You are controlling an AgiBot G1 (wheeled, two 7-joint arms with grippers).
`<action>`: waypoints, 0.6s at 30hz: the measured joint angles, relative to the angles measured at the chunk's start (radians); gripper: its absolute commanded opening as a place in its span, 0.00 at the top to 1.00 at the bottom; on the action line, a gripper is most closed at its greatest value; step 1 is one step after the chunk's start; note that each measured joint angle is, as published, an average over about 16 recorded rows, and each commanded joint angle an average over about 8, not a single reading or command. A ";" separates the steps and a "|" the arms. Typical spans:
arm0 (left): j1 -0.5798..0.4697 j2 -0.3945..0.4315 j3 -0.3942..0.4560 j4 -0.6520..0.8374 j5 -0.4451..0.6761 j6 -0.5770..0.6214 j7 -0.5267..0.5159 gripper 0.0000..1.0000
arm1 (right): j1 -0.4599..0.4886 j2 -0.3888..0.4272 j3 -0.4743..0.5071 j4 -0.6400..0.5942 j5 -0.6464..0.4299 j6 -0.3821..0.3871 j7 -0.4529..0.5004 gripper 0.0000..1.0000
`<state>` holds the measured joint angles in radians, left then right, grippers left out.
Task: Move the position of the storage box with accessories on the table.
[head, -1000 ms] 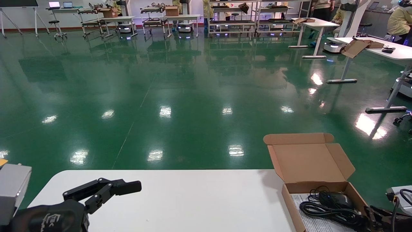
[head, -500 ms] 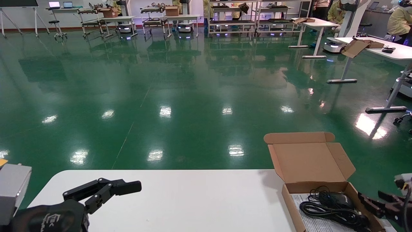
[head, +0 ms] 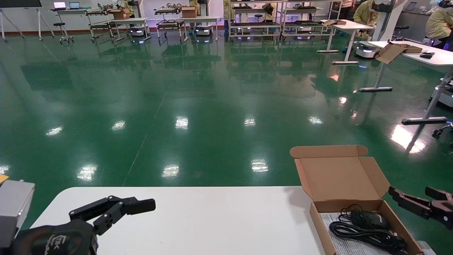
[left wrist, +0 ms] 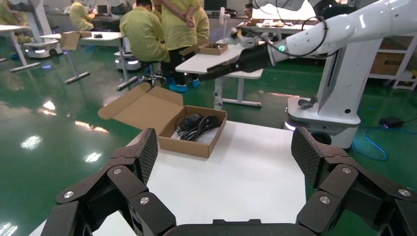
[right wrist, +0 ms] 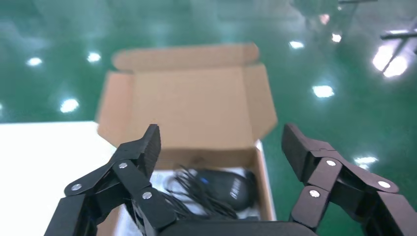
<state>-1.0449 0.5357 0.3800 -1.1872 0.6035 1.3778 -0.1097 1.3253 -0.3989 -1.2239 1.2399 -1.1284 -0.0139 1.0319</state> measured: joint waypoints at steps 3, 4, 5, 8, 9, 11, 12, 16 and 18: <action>0.000 0.000 0.000 0.000 0.000 0.000 0.000 0.00 | -0.004 0.012 0.025 0.052 0.016 0.012 0.016 0.00; 0.000 0.000 0.000 0.000 0.000 0.000 0.000 0.00 | -0.004 0.014 0.034 0.068 0.021 0.014 0.021 0.00; 0.000 0.000 0.000 0.000 0.000 0.000 0.000 0.00 | -0.004 0.015 0.043 0.083 0.027 0.016 0.027 0.00; 0.000 0.000 0.000 0.000 0.000 0.000 0.000 0.00 | -0.003 0.013 0.067 0.116 0.041 0.019 0.041 0.00; 0.000 0.000 0.000 0.000 0.000 0.000 0.000 0.00 | -0.003 0.011 0.075 0.124 0.045 0.019 0.045 0.00; 0.000 0.000 0.000 0.000 0.000 0.000 0.000 0.00 | -0.001 0.006 0.087 0.135 0.052 0.017 0.052 0.00; 0.000 0.000 0.000 0.000 0.000 0.000 0.000 0.00 | 0.000 0.004 0.092 0.138 0.055 0.016 0.056 0.00; 0.000 0.000 0.000 0.000 0.000 0.000 0.000 0.00 | 0.003 -0.004 0.105 0.143 0.062 0.009 0.062 0.00; 0.000 0.000 0.000 0.000 0.000 0.000 0.000 0.00 | 0.003 -0.006 0.110 0.144 0.065 0.004 0.061 0.00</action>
<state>-1.0447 0.5356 0.3800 -1.1870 0.6033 1.3776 -0.1096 1.3283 -0.4051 -1.1139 1.3840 -1.0633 -0.0101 1.0933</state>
